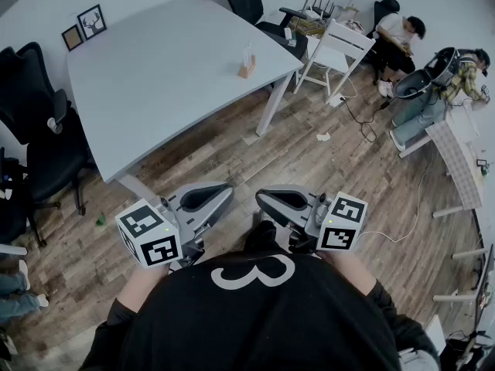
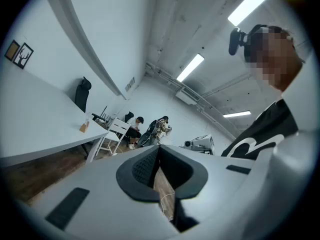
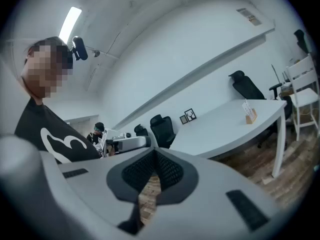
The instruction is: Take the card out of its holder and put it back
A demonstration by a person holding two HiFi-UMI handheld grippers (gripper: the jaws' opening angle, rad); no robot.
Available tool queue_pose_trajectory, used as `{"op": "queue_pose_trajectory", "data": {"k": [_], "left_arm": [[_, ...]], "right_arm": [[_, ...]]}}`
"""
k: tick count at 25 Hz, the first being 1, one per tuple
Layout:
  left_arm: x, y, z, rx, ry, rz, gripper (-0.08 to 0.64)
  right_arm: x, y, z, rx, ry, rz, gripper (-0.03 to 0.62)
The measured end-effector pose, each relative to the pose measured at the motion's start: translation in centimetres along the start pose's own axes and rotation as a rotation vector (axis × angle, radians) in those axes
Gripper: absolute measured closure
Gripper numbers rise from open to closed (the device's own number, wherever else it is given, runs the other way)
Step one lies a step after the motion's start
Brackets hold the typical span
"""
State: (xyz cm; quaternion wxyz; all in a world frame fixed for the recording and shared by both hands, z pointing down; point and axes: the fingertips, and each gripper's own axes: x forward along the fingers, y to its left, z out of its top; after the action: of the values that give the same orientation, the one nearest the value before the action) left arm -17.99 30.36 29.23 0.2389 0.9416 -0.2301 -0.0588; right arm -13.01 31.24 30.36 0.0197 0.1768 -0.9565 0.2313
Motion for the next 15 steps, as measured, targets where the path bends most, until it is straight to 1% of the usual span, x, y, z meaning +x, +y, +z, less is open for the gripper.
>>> {"op": "queue_pose_trajectory", "data": {"k": [7, 12, 15], "left_arm": [[0.8, 0.3, -0.2, 0.001, 0.007, 0.031, 0.546], [2.2, 0.7, 0.0, 0.000, 0.014, 0.051, 0.546], [3.2, 1.1, -0.3, -0.013, 0.024, 0.058, 0.546]], "right_arm": [[-0.4, -0.7, 0.2, 0.010, -0.011, 0.016, 0.584], [-1.0, -2.2, 0.3, 0.040, -0.007, 0.031, 0.584], [-1.6, -3.4, 0.2, 0.062, -0.011, 0.039, 0.584]]}}
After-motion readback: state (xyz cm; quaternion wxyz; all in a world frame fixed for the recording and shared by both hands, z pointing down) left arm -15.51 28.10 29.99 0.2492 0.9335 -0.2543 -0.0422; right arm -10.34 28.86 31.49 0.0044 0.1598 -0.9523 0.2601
